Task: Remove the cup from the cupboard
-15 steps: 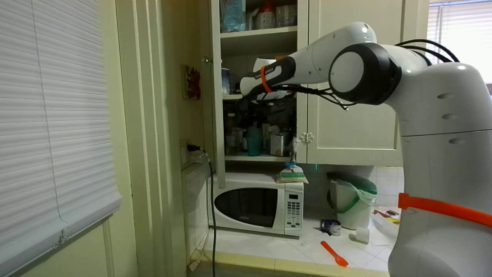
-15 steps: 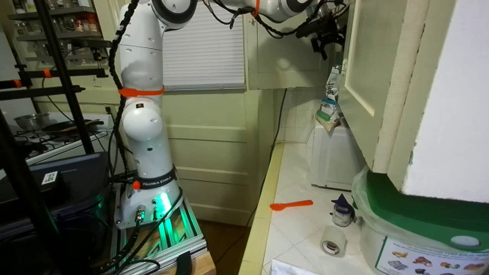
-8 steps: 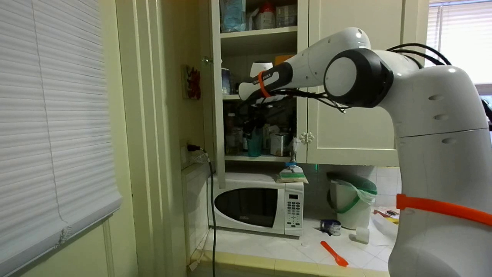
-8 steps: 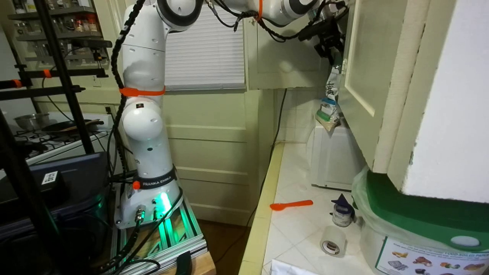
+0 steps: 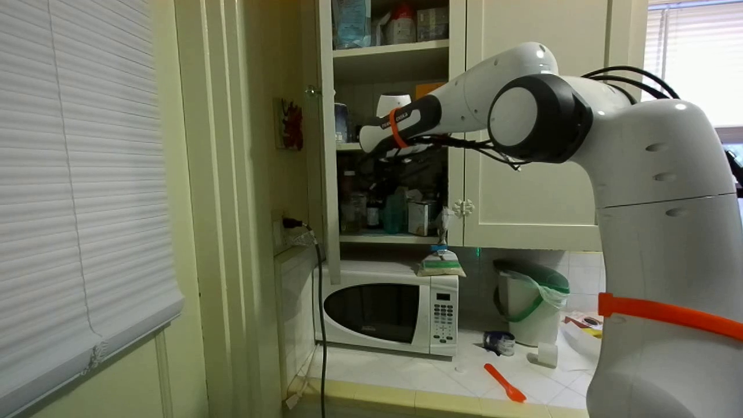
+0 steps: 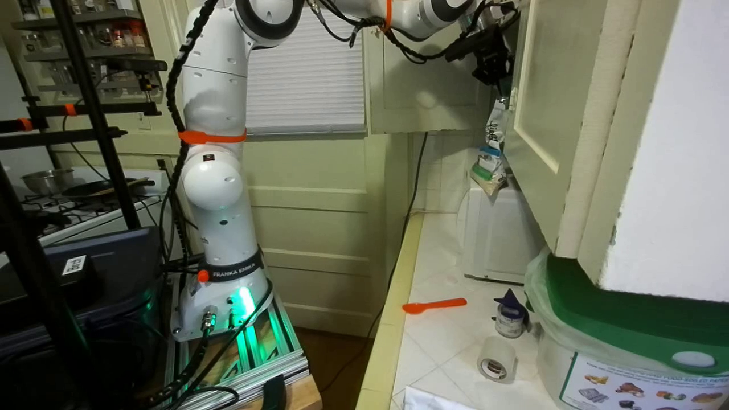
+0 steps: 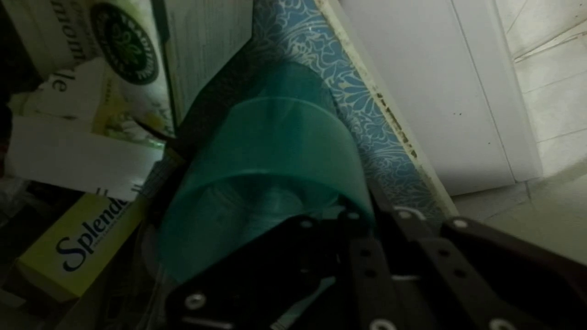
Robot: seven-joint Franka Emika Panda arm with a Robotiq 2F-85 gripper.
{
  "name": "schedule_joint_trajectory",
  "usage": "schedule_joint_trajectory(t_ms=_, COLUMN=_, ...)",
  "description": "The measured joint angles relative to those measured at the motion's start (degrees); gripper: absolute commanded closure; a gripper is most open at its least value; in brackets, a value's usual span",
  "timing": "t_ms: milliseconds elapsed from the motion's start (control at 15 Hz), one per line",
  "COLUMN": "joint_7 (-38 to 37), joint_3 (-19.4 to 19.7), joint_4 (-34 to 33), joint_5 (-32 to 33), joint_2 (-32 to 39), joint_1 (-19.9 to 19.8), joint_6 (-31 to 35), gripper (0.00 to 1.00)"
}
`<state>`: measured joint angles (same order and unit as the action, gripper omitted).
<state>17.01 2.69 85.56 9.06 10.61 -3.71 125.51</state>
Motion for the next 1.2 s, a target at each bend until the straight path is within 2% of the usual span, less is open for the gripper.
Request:
schedule_joint_trajectory(t_ms=267, joint_7=0.48, joint_3=-0.11, joint_4=0.00, joint_5=0.17, joint_2=0.03, joint_1=0.00, joint_6=0.00, gripper=0.98)
schedule_joint_trajectory(t_ms=667, joint_7=5.57, joint_3=-1.58, joint_4=1.99, joint_5=-0.72, joint_2=-2.82, joint_1=0.05, joint_6=-1.61, gripper=0.98)
schedule_joint_trajectory(t_ms=1200, joint_7=12.18, joint_3=-2.73, joint_4=14.27, joint_5=-2.50, joint_2=-13.20, joint_1=1.39, joint_6=-2.26, gripper=0.98)
